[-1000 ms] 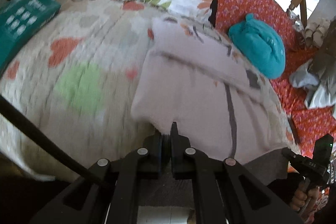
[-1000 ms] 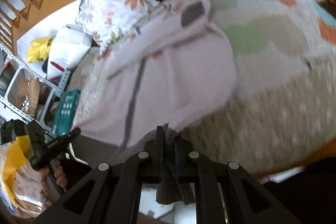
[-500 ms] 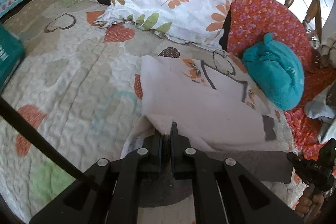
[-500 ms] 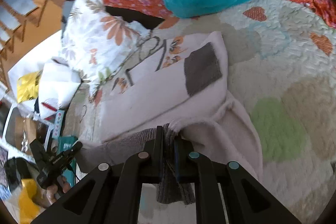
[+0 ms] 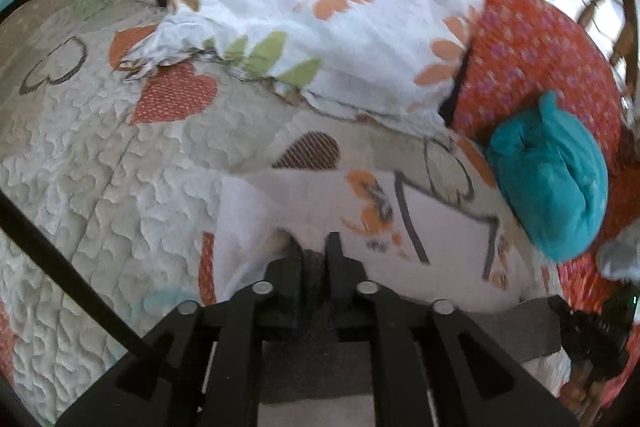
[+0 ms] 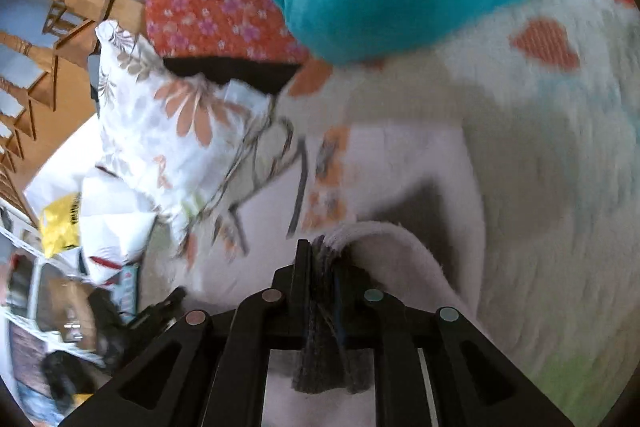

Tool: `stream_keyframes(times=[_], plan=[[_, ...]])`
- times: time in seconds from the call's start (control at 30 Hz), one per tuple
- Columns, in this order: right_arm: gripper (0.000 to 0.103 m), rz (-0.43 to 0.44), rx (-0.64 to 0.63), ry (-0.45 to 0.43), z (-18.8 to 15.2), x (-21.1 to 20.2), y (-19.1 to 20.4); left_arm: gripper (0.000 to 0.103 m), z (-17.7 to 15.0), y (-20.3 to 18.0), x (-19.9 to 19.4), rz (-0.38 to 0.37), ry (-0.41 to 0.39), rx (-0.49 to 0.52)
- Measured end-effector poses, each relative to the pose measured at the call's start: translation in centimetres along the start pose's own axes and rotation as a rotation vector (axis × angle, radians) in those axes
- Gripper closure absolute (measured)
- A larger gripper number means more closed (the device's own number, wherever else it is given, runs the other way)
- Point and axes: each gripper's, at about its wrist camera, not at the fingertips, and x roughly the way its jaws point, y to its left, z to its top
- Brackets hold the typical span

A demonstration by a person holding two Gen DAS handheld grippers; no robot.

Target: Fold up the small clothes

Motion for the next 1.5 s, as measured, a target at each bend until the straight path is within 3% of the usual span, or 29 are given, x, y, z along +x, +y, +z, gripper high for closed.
stream_keyframes(times=[0.03,0.07,0.1,0.13,0.4,0.5,0.57,0.67,0.77,0.83,1.03,1.13,1.2,1.3,1.4,1.5], plan=[[0.077,-0.031,-0.039,-0.017,0.4,0.1,0.4,0.075,0.3,0.3,-0.1,0.002,-0.014,-0.019],[0.058,-0.060,-0.070,-0.031,0.5,0.1,0.8,0.058,0.6,0.6,-0.2,0.008,-0.029,-0.032],[0.049,-0.075,-0.099,-0.050,0.6,-0.1,1.1,0.046,0.8,0.9,-0.6,0.014,-0.048,-0.049],[0.044,-0.086,-0.121,-0.065,0.6,-0.3,1.4,0.043,0.9,1.2,-1.0,0.011,-0.066,-0.070],[0.047,-0.173,-0.289,-0.079,-0.7,-2.8,4.1,0.041,-0.3,1.7,-3.4,-0.004,-0.056,-0.096],[0.064,-0.230,-0.374,-0.067,-2.2,-4.0,4.8,0.037,-1.3,1.3,-5.0,0.029,-0.073,-0.041],[0.072,-0.219,-0.424,-0.023,-3.7,-4.4,5.1,0.037,-1.9,1.2,-6.2,0.054,-0.080,-0.001],[0.075,-0.207,-0.478,0.091,-6.4,-2.9,6.1,0.036,-3.0,1.8,-9.0,0.085,-0.078,0.007],[0.075,-0.274,-0.576,0.195,-7.5,1.1,7.2,0.025,-4.0,2.7,-11.5,0.073,-0.108,-0.049],[0.075,-0.325,-0.584,0.231,-7.0,4.2,7.2,0.024,-4.6,3.2,-12.1,0.093,-0.131,-0.067],[0.075,-0.432,-0.555,0.056,-1.8,9.0,8.7,0.024,-4.2,4.9,-11.0,0.176,-0.180,-0.038],[0.075,-0.363,-0.524,-0.030,-0.8,6.7,11.2,0.024,-3.1,5.3,-11.5,0.159,-0.202,-0.033],[0.075,-0.289,-0.540,-0.021,-2.1,4.8,13.3,0.024,-2.6,5.3,-12.3,0.178,-0.233,-0.012],[0.075,-0.179,-0.618,0.107,-6.3,3.9,16.2,0.024,-2.4,5.3,-13.2,0.199,-0.266,0.011],[0.075,-0.123,-0.746,0.225,-10.9,5.3,18.9,0.024,-2.3,5.4,-13.8,0.213,-0.274,0.019],[0.075,-0.133,-0.885,0.313,-15.1,9.2,21.6,0.024,-2.1,5.7,-14.0,0.210,-0.281,0.009]])
